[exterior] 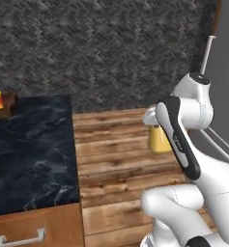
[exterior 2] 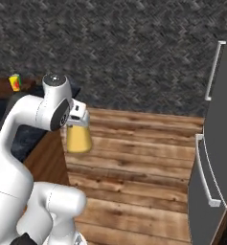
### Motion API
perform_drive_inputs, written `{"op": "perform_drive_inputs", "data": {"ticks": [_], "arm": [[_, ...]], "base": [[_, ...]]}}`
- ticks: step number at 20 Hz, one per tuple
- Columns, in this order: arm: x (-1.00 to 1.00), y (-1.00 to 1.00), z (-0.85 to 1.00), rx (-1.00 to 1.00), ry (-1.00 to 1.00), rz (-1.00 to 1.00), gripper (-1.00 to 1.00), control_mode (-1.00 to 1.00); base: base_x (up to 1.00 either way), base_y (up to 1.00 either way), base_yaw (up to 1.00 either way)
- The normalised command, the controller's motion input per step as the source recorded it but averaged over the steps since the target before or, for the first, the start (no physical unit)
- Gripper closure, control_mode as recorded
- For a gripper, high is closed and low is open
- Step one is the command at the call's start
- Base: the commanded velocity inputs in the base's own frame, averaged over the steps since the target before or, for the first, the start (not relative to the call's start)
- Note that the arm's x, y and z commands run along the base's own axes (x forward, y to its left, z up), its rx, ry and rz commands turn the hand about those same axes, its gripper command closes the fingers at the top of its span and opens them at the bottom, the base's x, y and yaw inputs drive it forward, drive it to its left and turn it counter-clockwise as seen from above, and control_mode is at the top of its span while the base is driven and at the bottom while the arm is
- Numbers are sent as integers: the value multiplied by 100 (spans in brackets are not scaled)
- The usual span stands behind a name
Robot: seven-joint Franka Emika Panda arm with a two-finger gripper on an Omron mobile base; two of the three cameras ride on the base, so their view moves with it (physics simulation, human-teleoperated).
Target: There is a tray on the dining counter. Grab the cup, mug, and pitcher and place them on the tray. The pitcher may be placed next to the tray if it cannot fit the tray.
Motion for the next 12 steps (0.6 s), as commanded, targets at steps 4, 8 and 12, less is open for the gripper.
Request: {"op": "perform_drive_inputs", "data": {"ticks": [4, 8, 12], "arm": [[0, 0, 0, 0, 0, 0, 100, 100], [0, 0, 0, 0, 0, 0, 100, 100], [0, 0, 0, 0, 0, 0, 100, 100]], "base": [[100, -41, -10], [100, -41, -11], [100, -42, -11]]}}
